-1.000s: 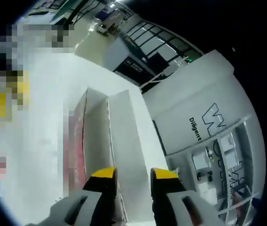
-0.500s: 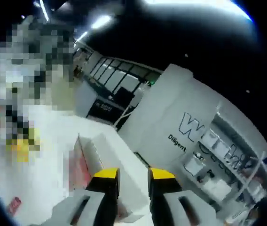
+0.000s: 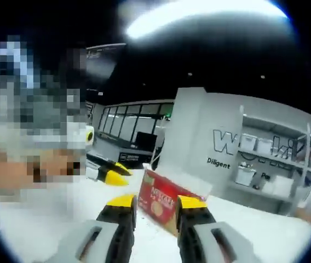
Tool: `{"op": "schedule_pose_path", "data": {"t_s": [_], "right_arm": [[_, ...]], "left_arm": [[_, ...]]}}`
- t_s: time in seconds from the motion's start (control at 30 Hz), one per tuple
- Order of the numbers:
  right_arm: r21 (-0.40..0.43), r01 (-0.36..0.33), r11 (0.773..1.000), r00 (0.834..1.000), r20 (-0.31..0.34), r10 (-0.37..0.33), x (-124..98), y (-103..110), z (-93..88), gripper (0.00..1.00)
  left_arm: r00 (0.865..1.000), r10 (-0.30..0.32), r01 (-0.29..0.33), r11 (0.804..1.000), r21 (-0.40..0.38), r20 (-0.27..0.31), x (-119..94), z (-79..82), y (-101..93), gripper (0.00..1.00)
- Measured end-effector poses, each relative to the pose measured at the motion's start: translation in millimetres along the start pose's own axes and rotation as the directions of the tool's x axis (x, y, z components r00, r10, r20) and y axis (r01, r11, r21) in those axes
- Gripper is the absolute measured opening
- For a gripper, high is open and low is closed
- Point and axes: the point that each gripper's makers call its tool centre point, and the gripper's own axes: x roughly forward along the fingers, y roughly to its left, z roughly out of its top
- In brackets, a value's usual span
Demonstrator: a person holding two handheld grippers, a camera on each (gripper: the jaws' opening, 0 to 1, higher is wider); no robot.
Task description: Tear open the coffee pouch, take out the coffee, and pour the coffee from the pouch into the cup
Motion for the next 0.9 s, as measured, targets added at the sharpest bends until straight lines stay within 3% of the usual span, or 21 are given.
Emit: {"op": "schedule_pose_path", "data": {"t_s": [0.1, 0.13, 0.2, 0.33, 0.53, 0.73, 0.8, 0.9], "right_arm": [[0.045, -0.004, 0.999, 1.0, -0.011, 0.004, -21.6, 17.8, -15.8, 0.29], [0.057, -0.009, 0.998, 1.0, -0.01, 0.01, -27.7, 24.8, -21.2, 0.29], [0.083, -0.031, 0.996, 0.999, -0.016, 0.032, -36.5, 42.5, -33.5, 0.3], [0.107, -0.072, 0.992, 0.996, -0.042, 0.077, -52.3, 85.3, -60.2, 0.3], [0.171, -0.109, 0.979, 0.986, -0.108, 0.128, -64.3, 126.6, -94.5, 0.3], [0.171, -0.113, 0.979, 0.959, -0.24, 0.153, -51.0, 135.9, -137.3, 0.31], [0.113, -0.101, 0.988, 0.943, -0.307, 0.131, -41.4, 127.9, -154.0, 0.3], [0.068, -0.079, 0.995, 0.942, -0.322, 0.097, -28.1, 122.3, -158.8, 0.3]], "left_arm": [[1.0, -0.03, 0.03, 0.999, 0.024, -0.003, -11.7, -5.3, -23.6, 0.32], [0.999, -0.047, 0.048, 0.998, 0.043, -0.022, -7.9, -8.0, -20.9, 0.32], [0.998, -0.04, 0.043, 0.997, 0.064, -0.053, -22.1, -16.2, -29.8, 0.33], [0.998, -0.037, 0.039, 0.998, 0.052, -0.05, -70.7, -25.9, -58.6, 0.33], [1.0, -0.025, 0.024, 1.0, -0.017, -0.006, -141.7, -39.1, -105.3, 0.34], [0.999, -0.025, 0.026, 0.998, -0.053, 0.03, -195.6, -44.7, -155.3, 0.34], [0.999, -0.033, 0.035, 0.999, -0.039, 0.042, -212.4, -46.1, -175.2, 0.34], [0.999, -0.029, 0.029, 1.0, -0.005, 0.034, -226.7, -51.8, -189.7, 0.34]]}}
